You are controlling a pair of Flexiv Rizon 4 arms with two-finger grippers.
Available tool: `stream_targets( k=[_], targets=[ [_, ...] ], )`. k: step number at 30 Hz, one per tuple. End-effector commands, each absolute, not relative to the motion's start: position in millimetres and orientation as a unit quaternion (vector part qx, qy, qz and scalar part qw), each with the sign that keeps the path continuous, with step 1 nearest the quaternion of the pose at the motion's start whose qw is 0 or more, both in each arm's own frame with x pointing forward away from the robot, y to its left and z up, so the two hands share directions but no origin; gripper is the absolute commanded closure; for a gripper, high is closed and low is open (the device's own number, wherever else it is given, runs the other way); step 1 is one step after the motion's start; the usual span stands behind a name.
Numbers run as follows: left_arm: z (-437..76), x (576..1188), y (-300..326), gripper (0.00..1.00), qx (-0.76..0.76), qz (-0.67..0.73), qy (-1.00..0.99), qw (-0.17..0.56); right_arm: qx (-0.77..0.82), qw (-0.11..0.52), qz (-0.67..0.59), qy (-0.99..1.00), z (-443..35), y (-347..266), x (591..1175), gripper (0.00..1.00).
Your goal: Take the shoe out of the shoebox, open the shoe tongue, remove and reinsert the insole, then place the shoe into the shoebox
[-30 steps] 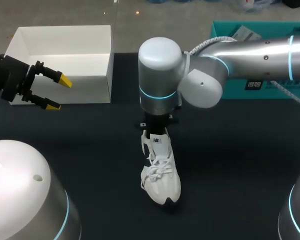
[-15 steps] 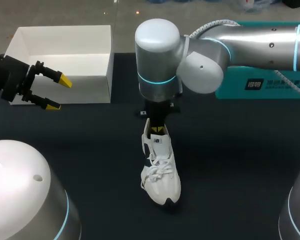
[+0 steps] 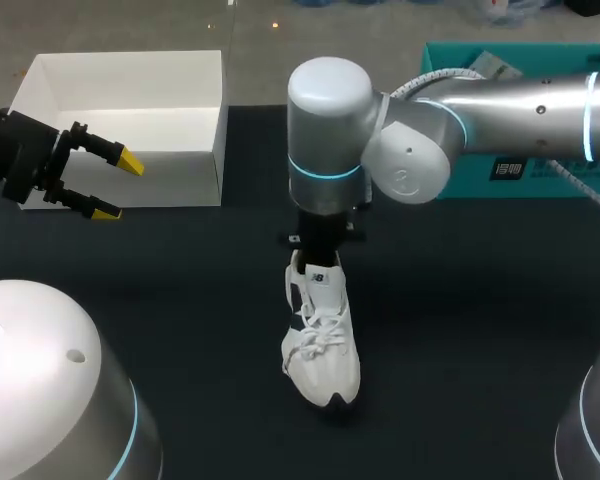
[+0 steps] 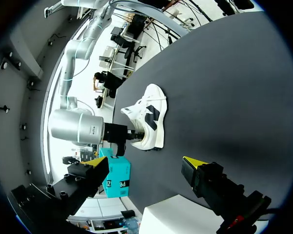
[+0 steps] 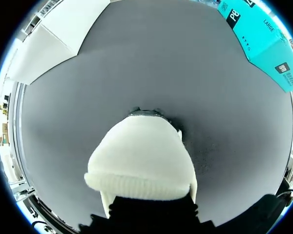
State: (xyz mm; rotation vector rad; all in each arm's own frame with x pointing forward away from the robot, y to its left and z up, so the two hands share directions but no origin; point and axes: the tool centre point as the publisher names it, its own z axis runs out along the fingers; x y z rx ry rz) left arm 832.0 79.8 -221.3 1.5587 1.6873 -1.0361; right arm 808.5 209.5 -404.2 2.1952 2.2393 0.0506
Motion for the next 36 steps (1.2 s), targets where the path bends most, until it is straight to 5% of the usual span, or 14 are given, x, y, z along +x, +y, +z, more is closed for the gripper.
stream_targets(
  k=[1,21,36],
  targets=[
    [-220.8,831.1,79.7,0.0,0.589,-0.39,0.639,0.305,0.705,0.011,0.008,0.709,-379.8,200.4,803.9,1.0],
    [-220.8,831.1,79.7,0.0,0.589,-0.39,0.639,0.305,0.708,-0.009,-0.068,0.703,-415.4,198.6,787.4,1.0],
    [-220.8,831.1,79.7,0.0,0.589,-0.39,0.639,0.305,0.727,-0.006,-0.084,0.682,-351.3,192.8,774.9,1.0]
  ],
)
